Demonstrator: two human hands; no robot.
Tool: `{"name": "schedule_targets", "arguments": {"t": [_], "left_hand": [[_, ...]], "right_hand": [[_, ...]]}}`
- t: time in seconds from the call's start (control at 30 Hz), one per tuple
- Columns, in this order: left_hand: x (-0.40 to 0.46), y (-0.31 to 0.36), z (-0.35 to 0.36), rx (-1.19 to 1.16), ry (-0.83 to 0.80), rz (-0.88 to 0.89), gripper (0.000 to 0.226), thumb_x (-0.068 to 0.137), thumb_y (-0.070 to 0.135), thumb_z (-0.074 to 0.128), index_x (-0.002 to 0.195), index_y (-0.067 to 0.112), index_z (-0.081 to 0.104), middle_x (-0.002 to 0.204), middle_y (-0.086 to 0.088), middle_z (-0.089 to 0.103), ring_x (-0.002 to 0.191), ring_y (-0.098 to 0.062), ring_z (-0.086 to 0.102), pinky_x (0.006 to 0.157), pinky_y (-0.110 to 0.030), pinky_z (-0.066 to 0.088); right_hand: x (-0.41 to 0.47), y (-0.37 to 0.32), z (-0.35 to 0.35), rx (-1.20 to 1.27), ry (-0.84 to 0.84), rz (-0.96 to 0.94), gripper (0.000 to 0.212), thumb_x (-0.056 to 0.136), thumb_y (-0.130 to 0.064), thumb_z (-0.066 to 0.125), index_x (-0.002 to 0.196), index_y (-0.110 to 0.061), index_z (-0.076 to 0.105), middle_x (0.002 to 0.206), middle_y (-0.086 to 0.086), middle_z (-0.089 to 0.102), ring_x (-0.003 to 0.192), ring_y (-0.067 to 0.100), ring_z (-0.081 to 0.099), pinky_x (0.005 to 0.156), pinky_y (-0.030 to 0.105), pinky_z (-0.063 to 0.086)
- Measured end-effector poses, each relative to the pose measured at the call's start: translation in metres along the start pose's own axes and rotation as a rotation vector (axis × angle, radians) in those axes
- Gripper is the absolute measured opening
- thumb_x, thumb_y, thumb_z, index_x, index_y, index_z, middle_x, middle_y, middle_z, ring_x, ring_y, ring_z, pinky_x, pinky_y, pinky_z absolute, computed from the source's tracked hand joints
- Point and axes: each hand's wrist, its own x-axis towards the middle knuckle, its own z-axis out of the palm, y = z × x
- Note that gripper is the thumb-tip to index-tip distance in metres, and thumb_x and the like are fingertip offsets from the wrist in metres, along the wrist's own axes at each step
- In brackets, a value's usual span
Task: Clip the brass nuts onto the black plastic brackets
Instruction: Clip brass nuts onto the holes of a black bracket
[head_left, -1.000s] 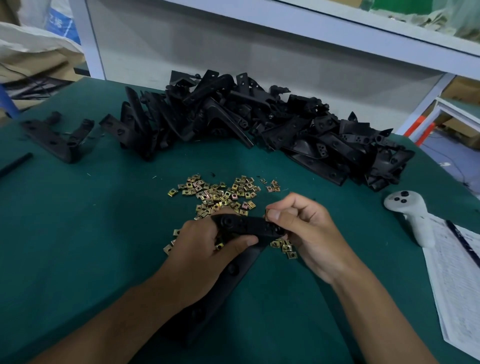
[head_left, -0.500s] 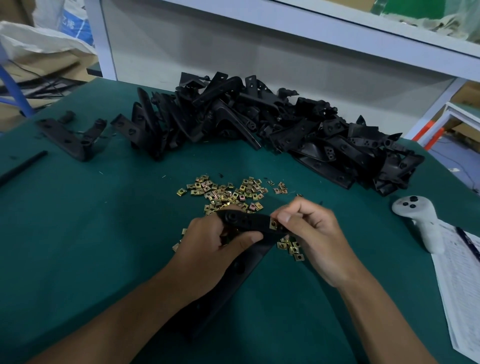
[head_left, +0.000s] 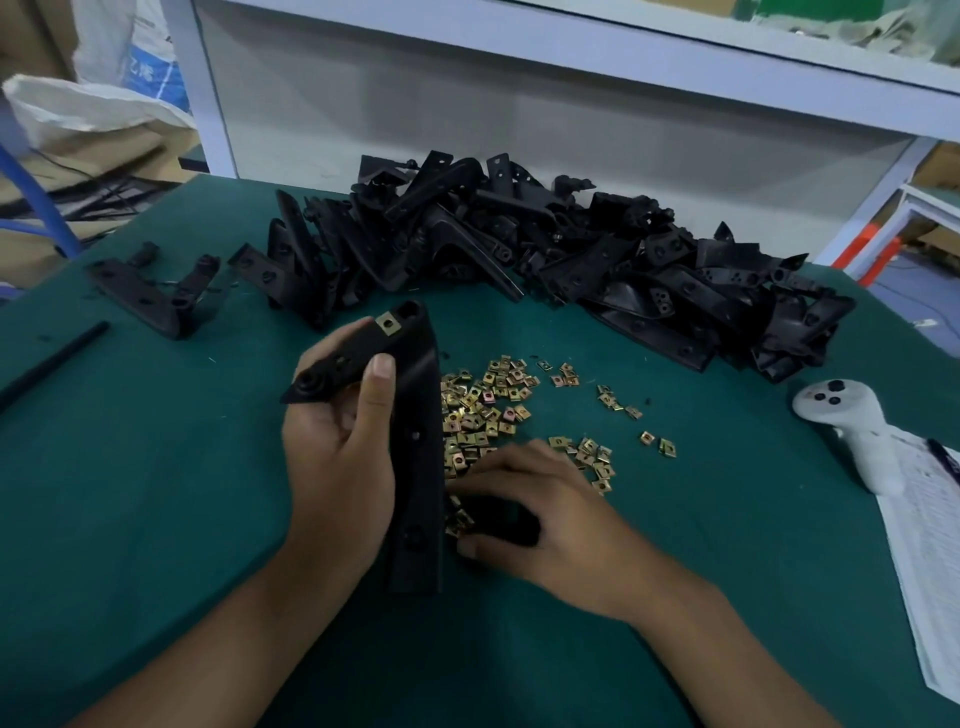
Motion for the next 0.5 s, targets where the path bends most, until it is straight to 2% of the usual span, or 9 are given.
{"name": "schedule_targets", "arguments": {"t": [0.1,0.23,0.37,0.43,0.5], "left_hand": [[-0.002,-0.001,0.002,0.013,-0.045,-0.001,0.019,0.102,0.004,0.051,0.116,0.014,0.058,0.090,0.031,0.072,0.087,0.013,0.066,0.073,-0.005,0.048],[-0.004,-0.006,0.002,0.042,-0.129,0.018,0.018,0.100,0.011,0.057,0.117,0.016,0.061,0.099,0.027,0.072,0.093,0.010,0.066,0.079,-0.007,0.048],[-0.009,-0.011,0.001,0.024,-0.261,-0.001,0.020,0.098,0.019,0.061,0.116,0.026,0.063,0.107,0.019,0.072,0.101,0.002,0.068,0.084,-0.010,0.049],[-0.011,-0.012,0.001,0.024,-0.321,-0.008,0.023,0.096,0.028,0.061,0.117,0.033,0.065,0.111,0.016,0.072,0.105,-0.003,0.068,0.086,-0.012,0.050],[-0.013,-0.011,0.000,0.003,-0.369,-0.030,0.025,0.094,0.031,0.060,0.116,0.040,0.068,0.112,0.013,0.073,0.107,-0.007,0.069,0.087,-0.014,0.051]], "right_hand": [[0.002,0.001,0.001,-0.069,-0.007,-0.047,0.027,0.091,-0.050,0.068,0.116,-0.039,0.070,0.114,-0.020,0.056,0.112,0.007,0.048,0.097,0.037,0.041],[0.001,0.002,-0.002,-0.054,0.014,-0.047,0.019,0.095,-0.043,0.065,0.111,-0.034,0.070,0.108,-0.018,0.056,0.107,0.007,0.049,0.094,0.031,0.043],[0.002,0.003,-0.007,0.009,0.163,0.041,0.016,0.101,-0.033,0.057,0.104,-0.024,0.070,0.104,-0.014,0.057,0.102,0.012,0.052,0.089,0.026,0.043],[0.003,0.004,-0.011,0.110,0.264,0.131,0.015,0.102,-0.028,0.055,0.096,-0.023,0.068,0.094,-0.016,0.060,0.093,0.007,0.056,0.080,0.018,0.042],[0.005,0.005,-0.015,0.364,0.333,0.250,0.018,0.103,-0.026,0.054,0.090,-0.026,0.068,0.082,-0.017,0.065,0.073,0.000,0.057,0.067,0.012,0.040]]}}
